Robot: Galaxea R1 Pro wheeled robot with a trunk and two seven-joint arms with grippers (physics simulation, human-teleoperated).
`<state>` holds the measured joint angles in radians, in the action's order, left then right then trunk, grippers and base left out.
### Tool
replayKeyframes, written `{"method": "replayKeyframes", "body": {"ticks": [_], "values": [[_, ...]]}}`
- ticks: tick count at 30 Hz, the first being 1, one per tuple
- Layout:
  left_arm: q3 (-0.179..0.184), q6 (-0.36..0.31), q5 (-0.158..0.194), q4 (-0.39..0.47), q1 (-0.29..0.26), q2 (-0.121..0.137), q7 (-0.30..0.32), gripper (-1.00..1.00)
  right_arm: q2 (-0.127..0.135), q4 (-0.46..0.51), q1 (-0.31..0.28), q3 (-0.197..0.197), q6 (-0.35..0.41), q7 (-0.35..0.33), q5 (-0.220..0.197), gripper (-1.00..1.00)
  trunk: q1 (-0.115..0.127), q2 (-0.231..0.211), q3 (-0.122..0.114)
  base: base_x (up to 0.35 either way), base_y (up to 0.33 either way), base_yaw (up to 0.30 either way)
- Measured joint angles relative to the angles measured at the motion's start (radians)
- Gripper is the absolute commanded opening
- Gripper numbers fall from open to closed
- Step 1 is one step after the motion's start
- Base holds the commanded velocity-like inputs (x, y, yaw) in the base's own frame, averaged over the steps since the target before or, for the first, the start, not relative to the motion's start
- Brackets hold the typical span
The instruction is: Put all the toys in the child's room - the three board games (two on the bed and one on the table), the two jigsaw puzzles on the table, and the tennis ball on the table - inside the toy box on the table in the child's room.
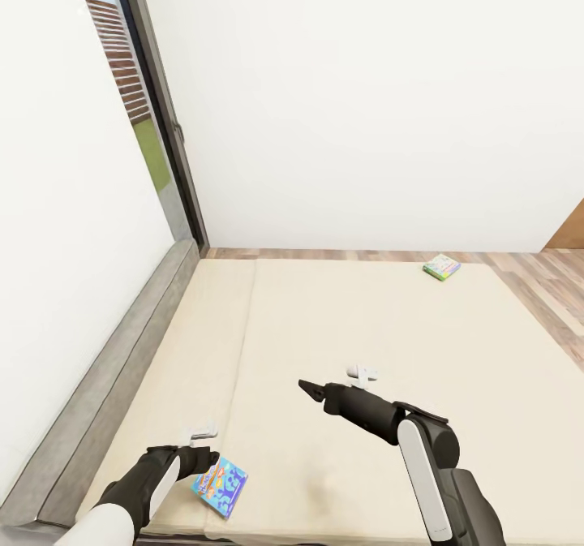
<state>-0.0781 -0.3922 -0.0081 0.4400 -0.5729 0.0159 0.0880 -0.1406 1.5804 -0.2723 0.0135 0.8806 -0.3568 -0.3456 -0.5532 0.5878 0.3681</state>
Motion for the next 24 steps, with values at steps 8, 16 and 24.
{"method": "replayKeyframes", "body": {"ticks": [8,16,24], "values": [[0.0,0.0,0.0,0.0,0.0,0.0,0.0,1.0,0.0,-0.001,0.0,0.0,0.0,0.003,0.003,1.0,0.0,0.0,0.0,0.0,0.0,0.0],[0.0,0.0,0.0,0.0,0.0,0.0,0.0,1.0,0.0,-0.002,0.0,0.0,0.0,0.006,0.005,1.0,0.0,0.0,0.0,0.0,0.0,0.0],[0.0,0.0,0.0,0.0,0.0,0.0,0.0,1.0,0.0,-0.002,0.0,0.0,0.0,0.006,0.005,1.0,0.0,0.0,0.0,0.0,0.0,0.0]]}}
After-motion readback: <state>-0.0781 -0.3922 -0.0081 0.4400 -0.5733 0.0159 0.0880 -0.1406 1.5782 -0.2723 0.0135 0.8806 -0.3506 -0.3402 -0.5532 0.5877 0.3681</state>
